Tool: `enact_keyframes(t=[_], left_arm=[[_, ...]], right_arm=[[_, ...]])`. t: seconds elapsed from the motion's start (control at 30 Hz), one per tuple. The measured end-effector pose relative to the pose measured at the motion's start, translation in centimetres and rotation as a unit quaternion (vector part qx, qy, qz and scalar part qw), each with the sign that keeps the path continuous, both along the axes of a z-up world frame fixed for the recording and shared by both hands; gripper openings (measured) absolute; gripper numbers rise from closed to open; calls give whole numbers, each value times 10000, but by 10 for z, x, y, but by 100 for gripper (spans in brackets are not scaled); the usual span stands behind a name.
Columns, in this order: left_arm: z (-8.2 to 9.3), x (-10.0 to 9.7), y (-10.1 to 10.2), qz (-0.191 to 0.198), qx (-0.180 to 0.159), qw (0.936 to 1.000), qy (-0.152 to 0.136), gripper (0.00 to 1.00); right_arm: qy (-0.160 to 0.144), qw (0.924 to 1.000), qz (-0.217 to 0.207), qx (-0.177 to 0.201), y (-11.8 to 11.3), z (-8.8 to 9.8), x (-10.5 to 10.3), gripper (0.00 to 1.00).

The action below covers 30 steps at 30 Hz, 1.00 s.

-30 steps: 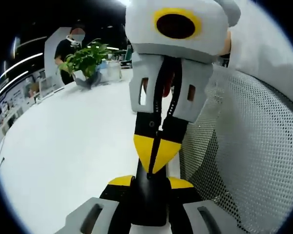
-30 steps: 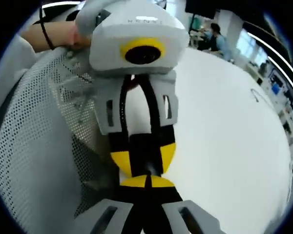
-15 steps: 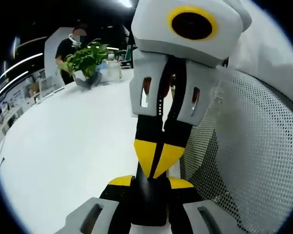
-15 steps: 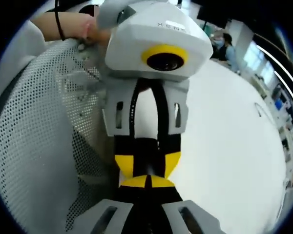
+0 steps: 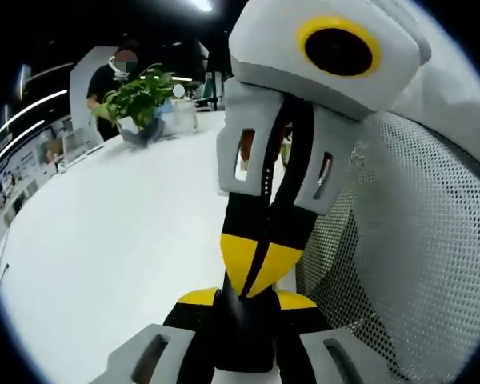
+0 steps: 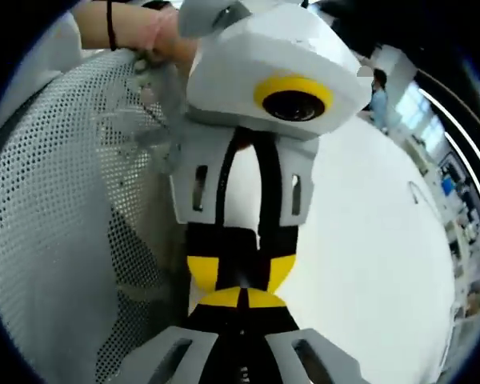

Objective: Press the specified remote control buttons in sequence, fully releasing each button before pressing the next.

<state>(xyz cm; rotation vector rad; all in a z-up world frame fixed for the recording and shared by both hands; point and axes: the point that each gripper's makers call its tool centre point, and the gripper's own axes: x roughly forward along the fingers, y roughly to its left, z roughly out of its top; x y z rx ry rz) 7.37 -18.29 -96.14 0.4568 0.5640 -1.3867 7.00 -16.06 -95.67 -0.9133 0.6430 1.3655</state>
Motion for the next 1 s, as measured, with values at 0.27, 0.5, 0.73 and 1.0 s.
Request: enact_keyframes(t=[0.27, 0.5, 0.73, 1.0], left_arm=[[0, 1, 0, 38, -39, 10000, 34, 25], [0, 0, 1, 12, -28, 10000, 2, 25], [0, 0, 1, 11, -29, 10000, 3, 25], [0, 1, 1, 26, -46, 10000, 12, 25]], right_arm=[[697, 9961, -190, 516, -2, 3, 2, 0], [798, 9958, -127, 440, -13, 3, 1, 5], [932, 9942, -327, 426, -33, 4, 6, 13], [1011, 9940, -203, 355, -43, 0, 1, 23]])
